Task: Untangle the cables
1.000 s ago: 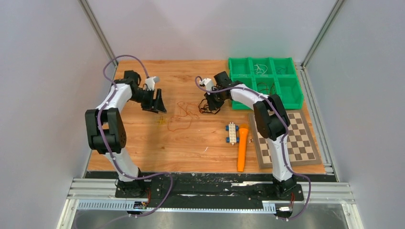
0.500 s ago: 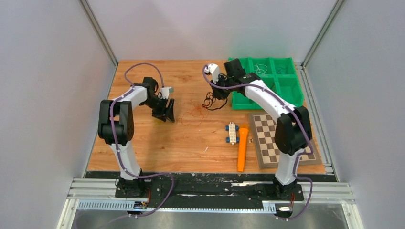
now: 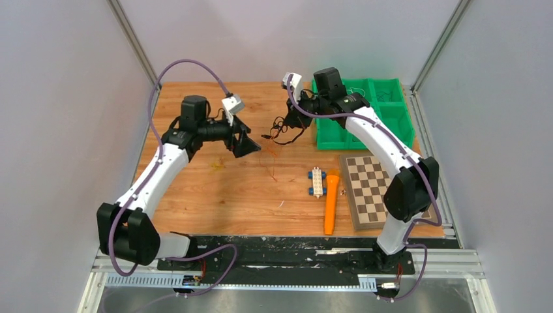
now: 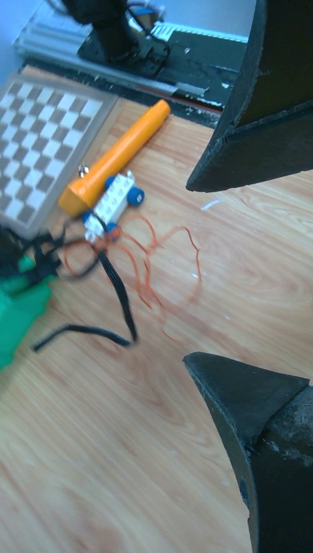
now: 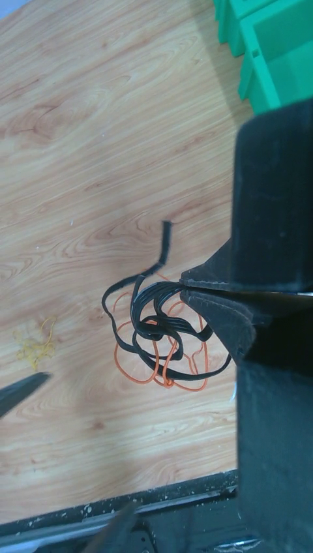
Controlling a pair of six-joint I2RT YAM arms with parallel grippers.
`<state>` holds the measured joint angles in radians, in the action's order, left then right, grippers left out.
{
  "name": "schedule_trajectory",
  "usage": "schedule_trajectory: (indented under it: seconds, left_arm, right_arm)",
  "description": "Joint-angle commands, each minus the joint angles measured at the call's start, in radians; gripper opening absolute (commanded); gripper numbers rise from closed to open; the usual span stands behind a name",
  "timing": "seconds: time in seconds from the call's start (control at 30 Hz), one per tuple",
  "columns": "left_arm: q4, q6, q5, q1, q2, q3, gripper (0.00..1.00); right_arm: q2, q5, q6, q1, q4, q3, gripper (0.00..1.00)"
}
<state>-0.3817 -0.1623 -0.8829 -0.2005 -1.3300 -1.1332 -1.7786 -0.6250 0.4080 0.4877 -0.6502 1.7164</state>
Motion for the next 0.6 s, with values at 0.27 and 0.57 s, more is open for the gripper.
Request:
schedule_trajectory:
  seconds: [0.27,0.57]
  left_arm:
    - [0.020,-0.044,0.166,-0.234,-0.105,-0.072,0.59]
    - [0.005,0.040,0.176,-0.166,0.000,0.042,0.00]
  right_arm:
    - [0.077,-0.070,-0.101,0.005,0.005,0.077,0.00]
    - [0.067,-0.088,-0.155,-0.167,-0.023,0.102,0.00]
